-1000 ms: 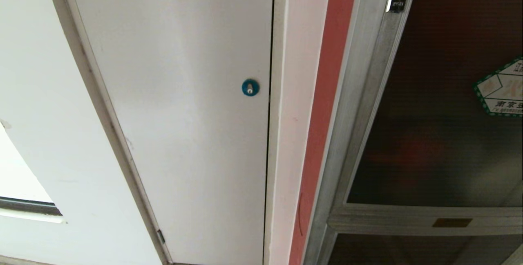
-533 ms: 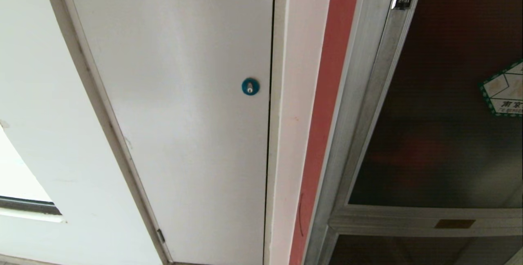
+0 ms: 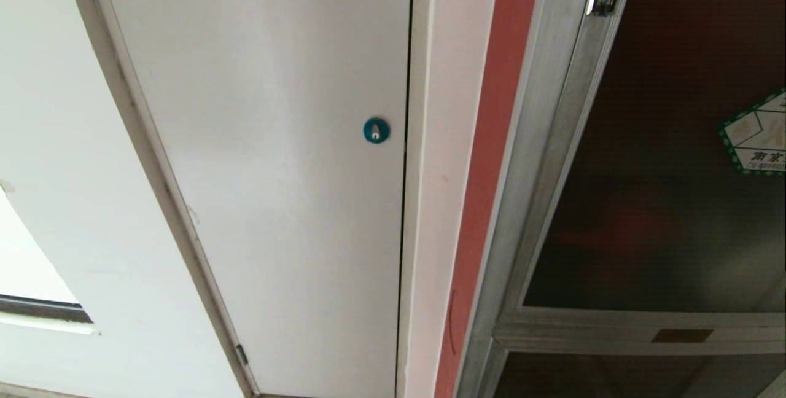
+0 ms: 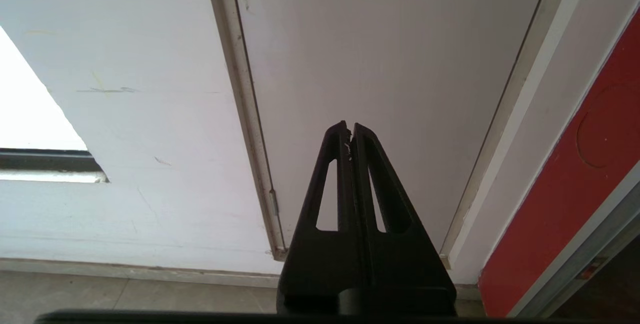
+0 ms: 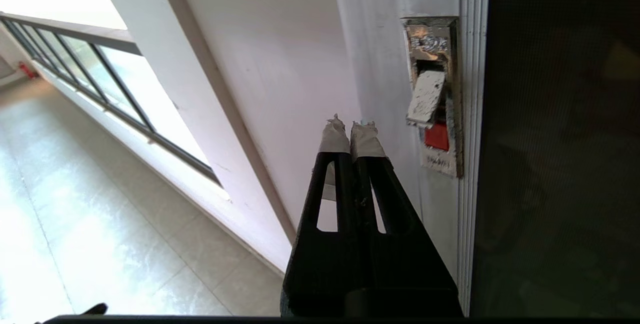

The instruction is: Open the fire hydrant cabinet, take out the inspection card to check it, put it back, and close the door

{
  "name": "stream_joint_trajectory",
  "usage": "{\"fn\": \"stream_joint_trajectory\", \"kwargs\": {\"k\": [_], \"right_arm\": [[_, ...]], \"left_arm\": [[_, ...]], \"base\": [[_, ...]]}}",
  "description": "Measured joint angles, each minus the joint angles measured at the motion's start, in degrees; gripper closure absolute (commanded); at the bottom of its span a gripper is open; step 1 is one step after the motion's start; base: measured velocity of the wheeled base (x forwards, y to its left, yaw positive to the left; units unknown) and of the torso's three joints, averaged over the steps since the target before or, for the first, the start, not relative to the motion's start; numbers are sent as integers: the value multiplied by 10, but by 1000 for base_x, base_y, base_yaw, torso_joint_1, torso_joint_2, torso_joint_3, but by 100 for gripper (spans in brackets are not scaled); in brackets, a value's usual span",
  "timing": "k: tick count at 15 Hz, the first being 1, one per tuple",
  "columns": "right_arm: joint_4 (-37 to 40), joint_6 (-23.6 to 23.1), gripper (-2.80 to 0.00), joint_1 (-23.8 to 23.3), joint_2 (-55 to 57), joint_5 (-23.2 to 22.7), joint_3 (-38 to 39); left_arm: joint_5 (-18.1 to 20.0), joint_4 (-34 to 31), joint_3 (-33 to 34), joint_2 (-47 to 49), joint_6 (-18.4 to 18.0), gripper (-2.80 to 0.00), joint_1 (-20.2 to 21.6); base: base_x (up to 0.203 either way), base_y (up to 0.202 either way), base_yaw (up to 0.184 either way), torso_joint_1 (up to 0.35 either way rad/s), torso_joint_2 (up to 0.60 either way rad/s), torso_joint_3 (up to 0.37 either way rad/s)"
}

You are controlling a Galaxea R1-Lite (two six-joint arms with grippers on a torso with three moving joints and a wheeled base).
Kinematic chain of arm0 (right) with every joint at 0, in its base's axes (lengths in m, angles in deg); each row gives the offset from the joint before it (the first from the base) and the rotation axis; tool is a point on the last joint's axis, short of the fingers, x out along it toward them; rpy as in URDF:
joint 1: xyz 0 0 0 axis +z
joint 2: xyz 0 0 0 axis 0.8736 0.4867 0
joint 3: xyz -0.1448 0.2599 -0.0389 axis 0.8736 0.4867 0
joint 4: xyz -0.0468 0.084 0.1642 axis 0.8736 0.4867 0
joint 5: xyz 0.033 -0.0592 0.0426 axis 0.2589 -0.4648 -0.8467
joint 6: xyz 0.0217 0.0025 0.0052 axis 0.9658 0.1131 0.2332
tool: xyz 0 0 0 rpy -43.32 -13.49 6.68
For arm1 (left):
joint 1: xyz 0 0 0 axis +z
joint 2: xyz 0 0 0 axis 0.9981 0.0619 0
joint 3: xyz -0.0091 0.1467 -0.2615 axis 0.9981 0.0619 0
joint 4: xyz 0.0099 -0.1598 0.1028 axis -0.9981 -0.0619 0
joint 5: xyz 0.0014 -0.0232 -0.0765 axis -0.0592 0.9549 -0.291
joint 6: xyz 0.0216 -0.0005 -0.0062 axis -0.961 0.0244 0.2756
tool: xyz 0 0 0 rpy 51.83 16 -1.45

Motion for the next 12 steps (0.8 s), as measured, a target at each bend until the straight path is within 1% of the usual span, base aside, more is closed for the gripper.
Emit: {"fn": "stream_joint_trajectory", "kwargs": {"k": [4,6,12], "right_arm": [[-2,-2,0,-1,27,0,-19],[-16,-2,0,-2,38,2,-22],[-23,-1,0,-22,49,2,-14]], "left_arm": [[0,0,0,0,0,0,0],[0,0,0,0,0,0,0],[0,0,0,0,0,0,0]], "base": [[0,0,0,0,0,0],[0,0,0,0,0,0],[0,0,0,0,0,0]]}}
